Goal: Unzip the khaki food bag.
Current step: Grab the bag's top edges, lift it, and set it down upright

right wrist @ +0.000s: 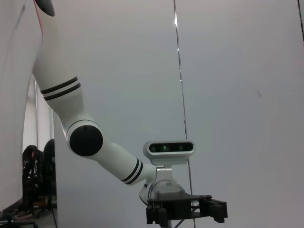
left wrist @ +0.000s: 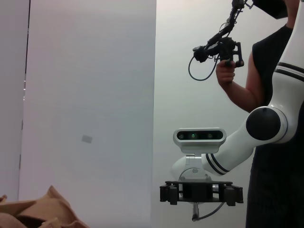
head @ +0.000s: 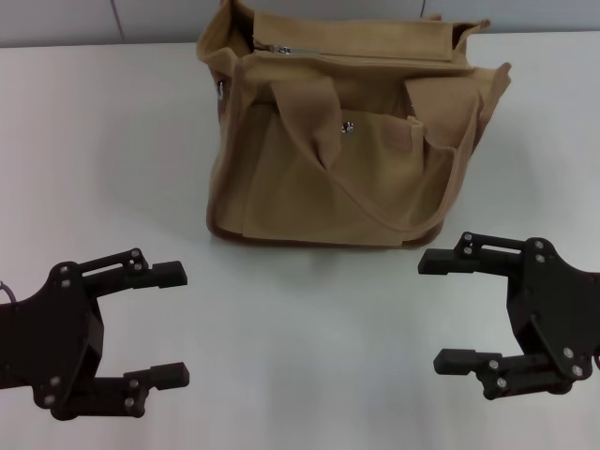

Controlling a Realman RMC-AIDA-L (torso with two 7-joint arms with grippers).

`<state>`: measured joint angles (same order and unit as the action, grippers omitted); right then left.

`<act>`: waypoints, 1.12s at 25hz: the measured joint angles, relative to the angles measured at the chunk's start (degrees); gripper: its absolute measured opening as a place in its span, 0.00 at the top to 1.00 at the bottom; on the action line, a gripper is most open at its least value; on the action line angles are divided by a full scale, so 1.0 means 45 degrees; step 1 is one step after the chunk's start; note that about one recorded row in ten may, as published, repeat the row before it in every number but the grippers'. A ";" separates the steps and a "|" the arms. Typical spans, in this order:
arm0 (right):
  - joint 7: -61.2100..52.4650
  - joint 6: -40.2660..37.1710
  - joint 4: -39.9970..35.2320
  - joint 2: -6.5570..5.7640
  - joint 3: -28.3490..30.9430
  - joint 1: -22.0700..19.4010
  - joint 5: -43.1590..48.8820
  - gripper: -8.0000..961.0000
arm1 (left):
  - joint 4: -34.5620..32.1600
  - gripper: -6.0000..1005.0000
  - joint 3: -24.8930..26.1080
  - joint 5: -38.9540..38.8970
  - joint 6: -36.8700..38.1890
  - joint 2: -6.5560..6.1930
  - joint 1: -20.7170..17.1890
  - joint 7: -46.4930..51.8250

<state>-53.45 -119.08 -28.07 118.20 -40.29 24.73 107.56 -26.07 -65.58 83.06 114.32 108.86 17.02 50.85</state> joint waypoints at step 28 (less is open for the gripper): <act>-0.0063 0.0885 0.0151 0.0173 0.0034 0.0231 -0.0065 0.21 | 0.2493 0.31 0.3761 -0.1150 -0.4317 0.2195 0.1251 -0.2338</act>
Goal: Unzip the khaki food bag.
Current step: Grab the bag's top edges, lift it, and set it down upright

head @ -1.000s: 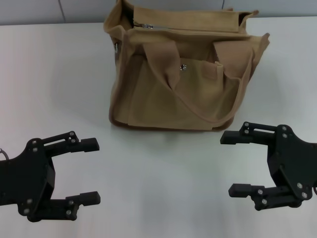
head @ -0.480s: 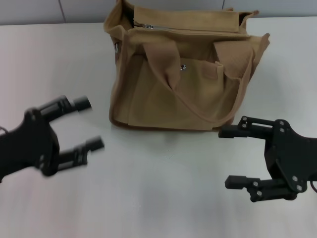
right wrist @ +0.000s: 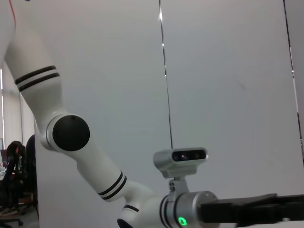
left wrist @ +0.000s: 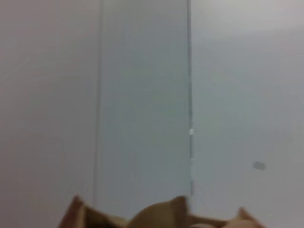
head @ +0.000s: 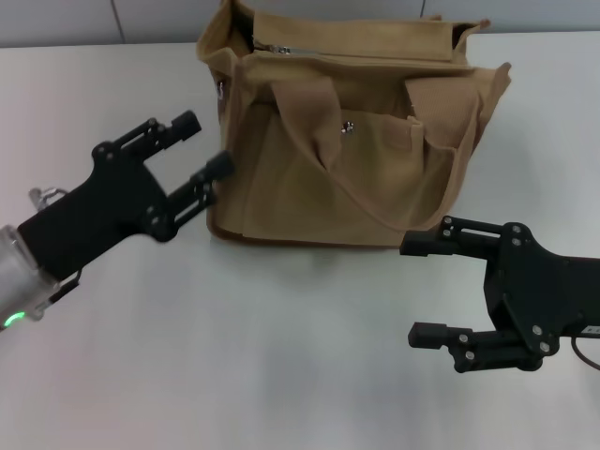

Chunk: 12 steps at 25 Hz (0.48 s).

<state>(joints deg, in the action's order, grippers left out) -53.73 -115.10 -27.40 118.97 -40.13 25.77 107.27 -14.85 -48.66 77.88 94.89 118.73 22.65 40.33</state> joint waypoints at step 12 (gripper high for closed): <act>0.0090 0.0301 0.0443 0.0026 0.0044 -0.0148 0.0001 0.22 | 0.1392 0.64 -0.0140 -0.0967 -0.1866 0.0086 0.1403 -0.0201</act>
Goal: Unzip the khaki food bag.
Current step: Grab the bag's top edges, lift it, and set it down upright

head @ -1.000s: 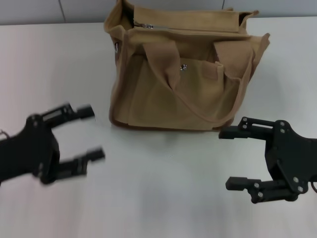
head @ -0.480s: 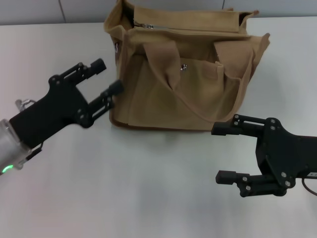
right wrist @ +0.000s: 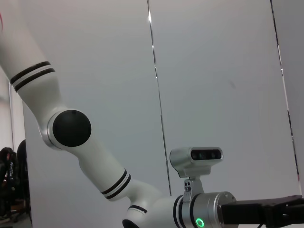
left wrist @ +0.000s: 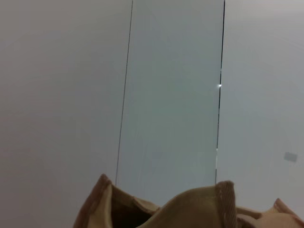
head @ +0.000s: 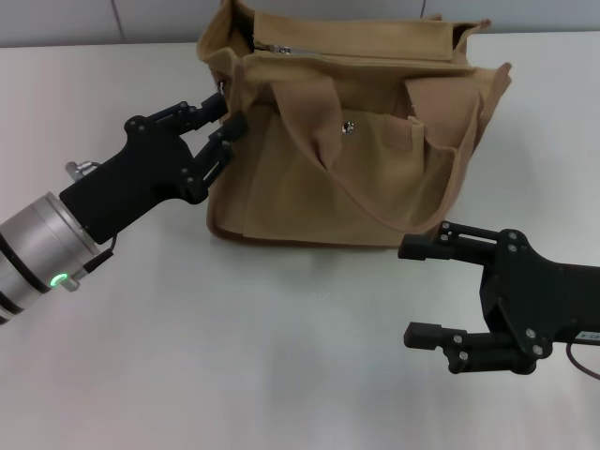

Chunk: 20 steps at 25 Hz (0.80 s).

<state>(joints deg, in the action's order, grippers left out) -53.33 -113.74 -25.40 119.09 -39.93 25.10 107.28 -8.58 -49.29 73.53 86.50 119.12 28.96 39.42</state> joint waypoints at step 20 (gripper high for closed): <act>0.0015 0.0320 0.0256 0.0019 -0.0024 0.0096 -0.0025 0.23 | 0.0614 0.91 0.0108 -0.0026 -0.0426 0.0012 0.0500 -0.0625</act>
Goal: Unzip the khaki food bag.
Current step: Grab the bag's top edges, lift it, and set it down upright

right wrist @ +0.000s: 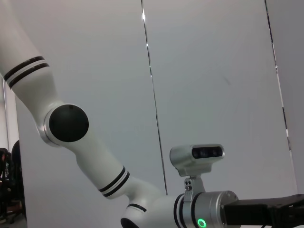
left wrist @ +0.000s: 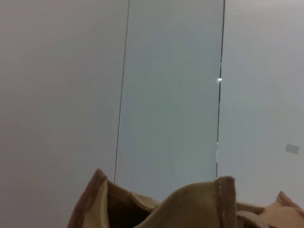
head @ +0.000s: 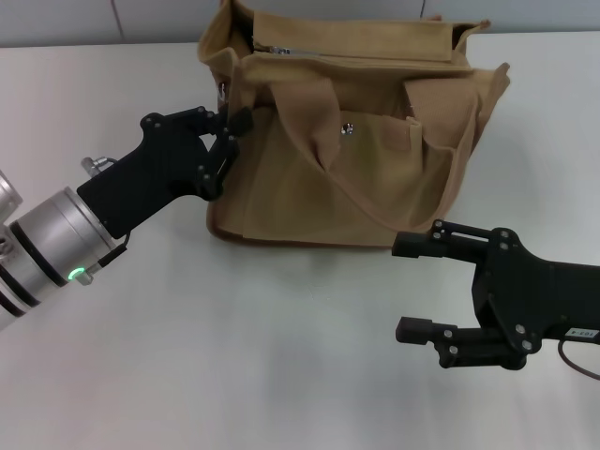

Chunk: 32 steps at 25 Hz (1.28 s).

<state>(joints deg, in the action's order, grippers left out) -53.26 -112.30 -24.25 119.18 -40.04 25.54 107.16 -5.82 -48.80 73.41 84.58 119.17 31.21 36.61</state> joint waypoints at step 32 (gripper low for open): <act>0.3288 0.2691 0.2408 0.0041 0.3608 -0.0967 -0.4394 0.26 | -0.0588 0.91 -0.2991 -0.1221 0.0728 0.0000 0.1406 -0.1444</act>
<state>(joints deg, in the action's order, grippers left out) -38.46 -100.19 -13.42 119.36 -23.80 21.18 87.39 -8.46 -62.26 67.92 87.85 119.17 37.54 30.11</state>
